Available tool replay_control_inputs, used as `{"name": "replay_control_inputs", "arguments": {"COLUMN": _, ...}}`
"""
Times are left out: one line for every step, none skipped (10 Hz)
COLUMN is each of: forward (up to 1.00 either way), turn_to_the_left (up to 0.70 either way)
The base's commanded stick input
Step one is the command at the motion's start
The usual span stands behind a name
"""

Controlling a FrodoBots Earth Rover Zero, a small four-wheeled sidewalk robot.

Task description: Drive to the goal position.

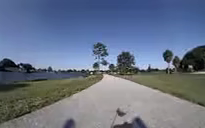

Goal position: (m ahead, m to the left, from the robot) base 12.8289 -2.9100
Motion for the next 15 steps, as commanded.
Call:
{"name": "replay_control_inputs", "arguments": {"forward": 0.85, "turn_to_the_left": 0.0}}
{"name": "replay_control_inputs", "arguments": {"forward": 0.85, "turn_to_the_left": 0.0}}
{"name": "replay_control_inputs", "arguments": {"forward": 0.85, "turn_to_the_left": 0.0}}
{"name": "replay_control_inputs", "arguments": {"forward": 0.85, "turn_to_the_left": 0.0}}
{"name": "replay_control_inputs", "arguments": {"forward": 0.85, "turn_to_the_left": 0.0}}
{"name": "replay_control_inputs", "arguments": {"forward": 0.85, "turn_to_the_left": 0.0}}
{"name": "replay_control_inputs", "arguments": {"forward": 0.85, "turn_to_the_left": 0.0}}
{"name": "replay_control_inputs", "arguments": {"forward": 0.85, "turn_to_the_left": 0.0}}
{"name": "replay_control_inputs", "arguments": {"forward": 0.85, "turn_to_the_left": 0.0}}
{"name": "replay_control_inputs", "arguments": {"forward": 0.85, "turn_to_the_left": 0.0}}
{"name": "replay_control_inputs", "arguments": {"forward": 0.85, "turn_to_the_left": 0.0}}
{"name": "replay_control_inputs", "arguments": {"forward": 0.85, "turn_to_the_left": 0.0}}
{"name": "replay_control_inputs", "arguments": {"forward": 0.85, "turn_to_the_left": 0.0}}
{"name": "replay_control_inputs", "arguments": {"forward": 0.85, "turn_to_the_left": 0.0}}
{"name": "replay_control_inputs", "arguments": {"forward": 0.85, "turn_to_the_left": 0.0}}
